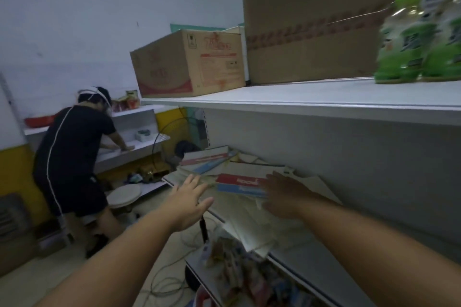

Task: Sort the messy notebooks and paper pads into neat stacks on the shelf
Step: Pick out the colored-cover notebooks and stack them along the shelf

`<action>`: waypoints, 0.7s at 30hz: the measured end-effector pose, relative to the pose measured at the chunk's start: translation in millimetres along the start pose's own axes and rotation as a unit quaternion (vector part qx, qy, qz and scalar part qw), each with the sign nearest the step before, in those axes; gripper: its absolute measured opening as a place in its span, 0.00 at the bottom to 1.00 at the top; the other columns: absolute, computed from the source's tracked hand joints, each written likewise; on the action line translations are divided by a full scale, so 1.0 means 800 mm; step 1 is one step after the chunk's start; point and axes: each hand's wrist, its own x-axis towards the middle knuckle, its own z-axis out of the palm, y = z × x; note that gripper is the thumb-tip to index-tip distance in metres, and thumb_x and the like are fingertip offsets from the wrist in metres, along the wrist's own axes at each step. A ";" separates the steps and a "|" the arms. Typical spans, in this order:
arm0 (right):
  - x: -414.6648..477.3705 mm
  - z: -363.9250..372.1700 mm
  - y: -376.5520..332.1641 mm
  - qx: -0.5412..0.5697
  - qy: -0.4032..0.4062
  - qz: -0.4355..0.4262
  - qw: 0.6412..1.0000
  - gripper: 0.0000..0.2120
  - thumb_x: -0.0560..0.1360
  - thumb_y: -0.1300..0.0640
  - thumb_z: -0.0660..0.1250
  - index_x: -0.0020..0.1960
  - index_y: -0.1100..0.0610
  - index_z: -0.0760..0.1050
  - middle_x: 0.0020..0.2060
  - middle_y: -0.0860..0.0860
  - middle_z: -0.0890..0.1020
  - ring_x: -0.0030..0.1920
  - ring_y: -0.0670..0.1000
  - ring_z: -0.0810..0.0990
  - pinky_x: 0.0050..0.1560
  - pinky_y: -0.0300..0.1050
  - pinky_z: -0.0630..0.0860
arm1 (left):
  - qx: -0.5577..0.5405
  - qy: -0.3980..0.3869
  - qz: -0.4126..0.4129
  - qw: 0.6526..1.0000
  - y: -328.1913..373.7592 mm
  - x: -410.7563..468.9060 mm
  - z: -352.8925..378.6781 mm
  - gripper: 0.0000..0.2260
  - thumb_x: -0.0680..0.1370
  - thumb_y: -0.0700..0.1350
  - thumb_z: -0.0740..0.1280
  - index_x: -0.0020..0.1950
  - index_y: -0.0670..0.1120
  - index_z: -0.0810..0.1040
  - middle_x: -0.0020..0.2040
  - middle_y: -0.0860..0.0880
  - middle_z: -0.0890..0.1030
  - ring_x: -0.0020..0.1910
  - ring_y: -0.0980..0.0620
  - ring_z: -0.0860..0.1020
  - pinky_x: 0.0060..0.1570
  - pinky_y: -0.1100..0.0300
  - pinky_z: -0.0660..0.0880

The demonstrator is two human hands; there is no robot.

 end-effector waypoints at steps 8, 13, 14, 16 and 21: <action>0.189 0.016 0.023 0.001 -0.010 0.000 1.000 0.28 0.79 0.46 0.59 0.74 0.56 0.57 0.68 0.59 0.67 0.66 0.59 0.68 0.65 0.53 0.68 | -0.026 -0.026 -0.009 0.999 -0.072 0.121 0.004 0.27 0.82 0.58 0.50 0.78 0.53 0.48 0.79 0.49 0.45 0.78 0.51 0.42 0.75 0.51 0.44; 0.249 0.033 0.014 -0.010 -0.035 -0.002 0.999 0.31 0.78 0.43 0.59 0.75 0.55 0.54 0.70 0.57 0.65 0.71 0.60 0.61 0.69 0.54 0.62 | -0.035 -0.038 0.008 0.999 -0.110 0.170 0.002 0.27 0.81 0.59 0.51 0.78 0.52 0.51 0.79 0.49 0.47 0.78 0.51 0.45 0.76 0.51 0.48; 0.256 0.034 0.013 -0.007 -0.037 0.000 0.999 0.30 0.78 0.44 0.59 0.75 0.55 0.55 0.70 0.57 0.65 0.71 0.59 0.62 0.68 0.53 0.62 | -0.040 -0.035 0.013 0.998 -0.115 0.179 0.001 0.26 0.81 0.58 0.51 0.78 0.52 0.53 0.79 0.50 0.50 0.78 0.50 0.48 0.75 0.54 0.50; 0.269 0.037 0.012 0.011 -0.022 0.014 1.000 0.25 0.78 0.46 0.58 0.72 0.56 0.61 0.67 0.56 0.69 0.67 0.58 0.67 0.65 0.51 0.65 | -0.074 -0.023 0.036 0.996 -0.116 0.202 0.001 0.24 0.82 0.56 0.54 0.76 0.52 0.58 0.77 0.50 0.59 0.75 0.50 0.59 0.71 0.58 0.58; 0.283 0.054 0.023 0.057 0.055 0.099 0.992 0.15 0.78 0.56 0.58 0.64 0.58 0.71 0.62 0.57 0.75 0.59 0.56 0.74 0.58 0.48 0.72 | -0.163 -0.017 0.130 0.978 -0.079 0.276 0.020 0.21 0.81 0.54 0.57 0.74 0.57 0.61 0.74 0.53 0.64 0.71 0.50 0.66 0.65 0.61 0.63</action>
